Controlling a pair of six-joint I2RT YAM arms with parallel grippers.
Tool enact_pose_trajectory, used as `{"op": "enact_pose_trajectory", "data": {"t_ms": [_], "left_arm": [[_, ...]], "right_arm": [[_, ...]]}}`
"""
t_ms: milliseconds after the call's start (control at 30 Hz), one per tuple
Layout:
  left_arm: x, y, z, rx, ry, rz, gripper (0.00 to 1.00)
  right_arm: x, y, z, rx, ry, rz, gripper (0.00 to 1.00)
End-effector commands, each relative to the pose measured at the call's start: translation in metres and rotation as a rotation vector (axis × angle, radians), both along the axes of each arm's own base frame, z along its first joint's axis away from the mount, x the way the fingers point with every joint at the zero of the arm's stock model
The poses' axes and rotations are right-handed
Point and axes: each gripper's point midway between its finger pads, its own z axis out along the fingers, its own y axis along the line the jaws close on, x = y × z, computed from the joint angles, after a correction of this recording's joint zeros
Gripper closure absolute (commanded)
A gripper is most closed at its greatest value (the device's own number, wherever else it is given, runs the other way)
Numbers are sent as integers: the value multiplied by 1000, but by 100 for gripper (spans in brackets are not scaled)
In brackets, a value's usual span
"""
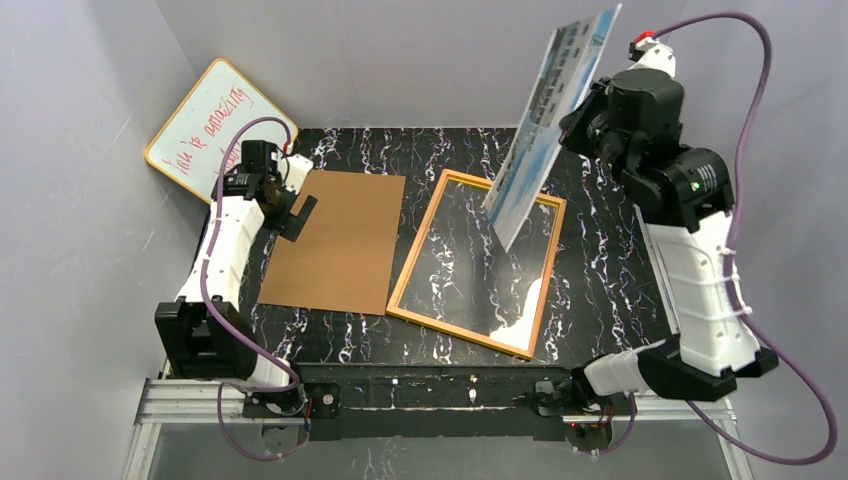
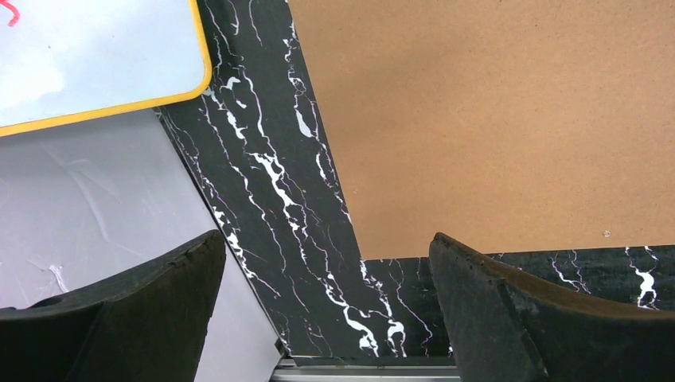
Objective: Put the photo into the frame
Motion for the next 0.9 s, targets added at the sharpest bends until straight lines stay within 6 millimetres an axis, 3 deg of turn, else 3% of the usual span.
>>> {"op": "enact_pose_trajectory", "data": {"t_ms": [0, 200, 333, 467, 567, 700, 767, 867], "left_arm": [[-12, 0, 20, -6, -58, 9, 2], [-12, -3, 13, -20, -60, 3, 2], [-10, -3, 6, -24, -58, 6, 2], [-11, -4, 4, -27, -56, 6, 2], [-12, -3, 4, -20, -59, 4, 2], [-13, -1, 7, -9, -64, 2, 2], [-13, -2, 8, -12, -66, 0, 2], [-14, -7, 13, -42, -62, 1, 2]], "right_arm": [[2, -34, -110, -377, 422, -131, 99], [7, -4, -188, -558, 617, -77, 99], [2, 37, -231, -363, 686, 10, 99], [0, 85, -251, -111, 703, 120, 99], [15, 92, -225, -90, 663, 106, 99], [34, 92, -140, -45, 428, 129, 99], [33, 91, -95, 28, 311, 159, 99], [25, 85, -43, 117, 196, 182, 99]]}}
